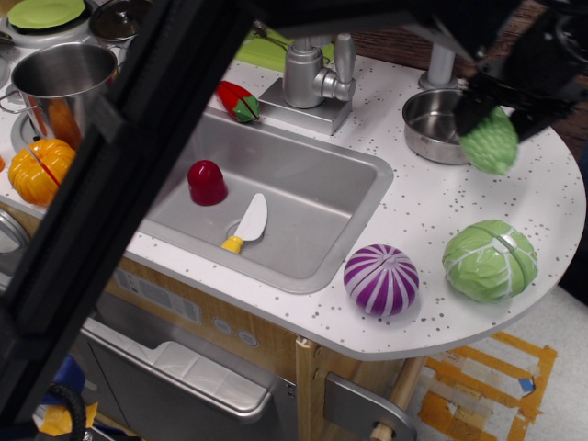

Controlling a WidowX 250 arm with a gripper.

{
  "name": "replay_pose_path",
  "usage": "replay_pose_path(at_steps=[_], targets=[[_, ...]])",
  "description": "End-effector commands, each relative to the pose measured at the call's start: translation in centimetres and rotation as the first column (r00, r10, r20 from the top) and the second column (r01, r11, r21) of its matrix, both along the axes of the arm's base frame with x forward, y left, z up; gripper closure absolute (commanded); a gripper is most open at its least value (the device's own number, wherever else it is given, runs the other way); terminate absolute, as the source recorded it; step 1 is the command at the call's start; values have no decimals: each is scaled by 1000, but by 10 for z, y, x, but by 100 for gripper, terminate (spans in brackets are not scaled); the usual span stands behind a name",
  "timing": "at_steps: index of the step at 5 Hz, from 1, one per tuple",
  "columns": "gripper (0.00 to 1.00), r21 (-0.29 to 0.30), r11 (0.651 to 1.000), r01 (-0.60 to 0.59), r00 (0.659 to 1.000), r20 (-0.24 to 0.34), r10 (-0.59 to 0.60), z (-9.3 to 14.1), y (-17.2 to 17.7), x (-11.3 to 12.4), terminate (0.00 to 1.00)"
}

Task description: Put green squash in pot or pan

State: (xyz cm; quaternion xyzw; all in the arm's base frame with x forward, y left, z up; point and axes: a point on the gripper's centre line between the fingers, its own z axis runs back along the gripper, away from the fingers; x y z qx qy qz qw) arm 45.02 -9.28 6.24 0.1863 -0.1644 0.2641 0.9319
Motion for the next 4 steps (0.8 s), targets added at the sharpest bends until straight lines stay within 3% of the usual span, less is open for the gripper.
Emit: replay_pose_path(at_steps=[1,2,3,4], targets=[[100,10,998,59,991,121,-60,30,28,32,0],[100,17,996,89,986,138,-91,27,35,47,0],[0,-12,994,111,979,170,-108,19,39,61,0],[0,-16,991,132,973,195,-126,14,38,64,0]])
